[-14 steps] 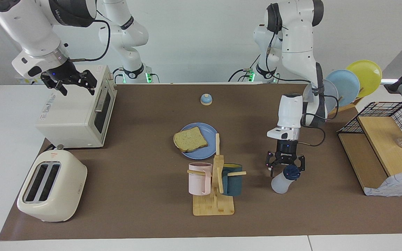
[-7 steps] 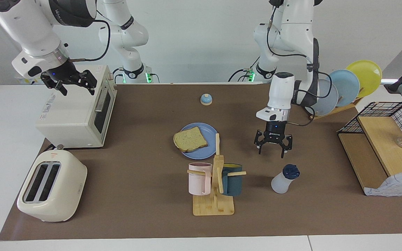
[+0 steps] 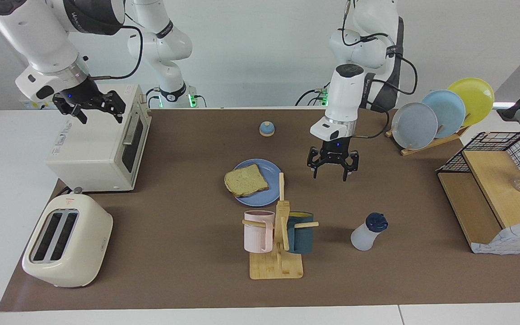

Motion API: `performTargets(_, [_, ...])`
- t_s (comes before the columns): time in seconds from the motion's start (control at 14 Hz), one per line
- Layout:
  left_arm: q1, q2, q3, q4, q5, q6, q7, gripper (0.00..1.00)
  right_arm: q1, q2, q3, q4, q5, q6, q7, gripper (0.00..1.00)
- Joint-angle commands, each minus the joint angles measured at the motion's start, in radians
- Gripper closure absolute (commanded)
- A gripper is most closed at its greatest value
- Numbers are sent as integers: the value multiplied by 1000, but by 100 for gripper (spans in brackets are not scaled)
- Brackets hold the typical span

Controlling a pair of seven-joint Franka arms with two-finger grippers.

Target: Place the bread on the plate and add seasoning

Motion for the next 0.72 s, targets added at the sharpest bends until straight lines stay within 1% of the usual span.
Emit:
performTargets(0.0, [-4, 7, 12, 159, -90, -228, 34, 0, -4, -15, 2, -14, -4, -3, -18, 0])
performTargets(0.07, [5, 6, 15, 219, -129, -319, 91, 0, -4, -15, 2, -14, -4, -3, -18, 0])
performTargets(0.21, [73, 7, 21, 354, -186, -540, 216, 0, -4, -15, 2, -14, -4, -3, -18, 0])
performTargets(0.36, [132, 6, 24, 434, -187, -677, 315, 0, -5, -15, 2, -14, -4, -1, -18, 0])
performTargets(0.43, [166, 0, 25, 454, -187, -731, 379, 0, -5, -15, 2, -14, -4, -3, -18, 0])
performTargets(0.64, [275, -52, 30, 459, -186, -837, 548, 0, -5, -15, 2, -14, -4, -3, -20, 0])
